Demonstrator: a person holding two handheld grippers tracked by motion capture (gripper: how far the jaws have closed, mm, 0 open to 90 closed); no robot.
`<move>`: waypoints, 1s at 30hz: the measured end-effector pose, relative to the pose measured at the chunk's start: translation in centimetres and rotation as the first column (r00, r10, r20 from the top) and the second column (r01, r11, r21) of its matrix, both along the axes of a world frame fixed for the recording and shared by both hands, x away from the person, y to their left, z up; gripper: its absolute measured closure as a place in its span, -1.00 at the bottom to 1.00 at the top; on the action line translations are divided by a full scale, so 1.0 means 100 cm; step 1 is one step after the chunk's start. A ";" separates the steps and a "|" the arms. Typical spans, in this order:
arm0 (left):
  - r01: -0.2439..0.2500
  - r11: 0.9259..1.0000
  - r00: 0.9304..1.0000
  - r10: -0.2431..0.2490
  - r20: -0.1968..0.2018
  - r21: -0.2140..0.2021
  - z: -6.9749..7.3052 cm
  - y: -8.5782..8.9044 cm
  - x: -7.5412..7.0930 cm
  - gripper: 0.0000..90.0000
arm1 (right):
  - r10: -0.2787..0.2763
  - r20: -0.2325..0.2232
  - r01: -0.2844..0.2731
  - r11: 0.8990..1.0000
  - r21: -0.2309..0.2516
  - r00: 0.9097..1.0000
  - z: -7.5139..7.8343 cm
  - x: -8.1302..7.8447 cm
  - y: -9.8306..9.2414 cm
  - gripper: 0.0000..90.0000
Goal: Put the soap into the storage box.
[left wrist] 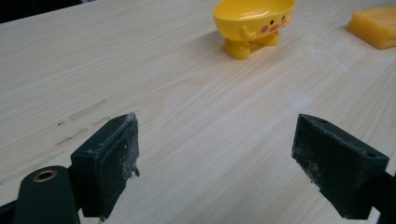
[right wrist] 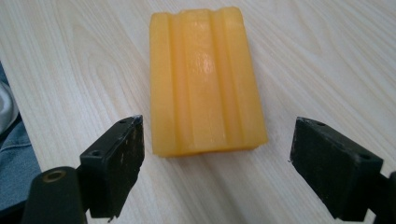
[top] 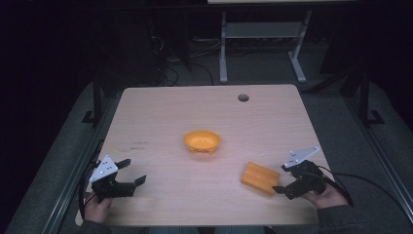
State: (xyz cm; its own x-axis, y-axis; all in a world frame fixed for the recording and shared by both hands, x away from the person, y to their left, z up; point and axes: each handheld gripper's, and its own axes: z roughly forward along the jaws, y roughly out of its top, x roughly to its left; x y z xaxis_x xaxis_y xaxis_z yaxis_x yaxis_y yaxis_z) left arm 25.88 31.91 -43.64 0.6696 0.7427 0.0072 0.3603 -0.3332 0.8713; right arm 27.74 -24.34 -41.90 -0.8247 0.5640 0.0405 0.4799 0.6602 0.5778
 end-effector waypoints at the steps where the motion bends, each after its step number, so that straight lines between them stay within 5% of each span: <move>1: -0.001 1.000 1.000 0.001 0.001 -0.003 0.000 0.000 0.000 -0.68 | 0.008 -0.001 -0.008 1.000 -0.004 1.000 0.001 0.002 0.002 -0.62; 20: 0.000 1.000 1.000 0.000 0.003 -0.008 0.001 0.000 0.000 -0.68 | 0.069 0.009 -0.069 0.997 -0.045 0.998 0.006 0.017 0.031 -0.62; 30: 0.003 1.000 1.000 -0.003 0.000 -0.005 0.001 0.000 0.000 -0.68 | 0.094 -0.019 -0.095 0.993 -0.070 0.995 -0.004 0.025 0.043 -0.63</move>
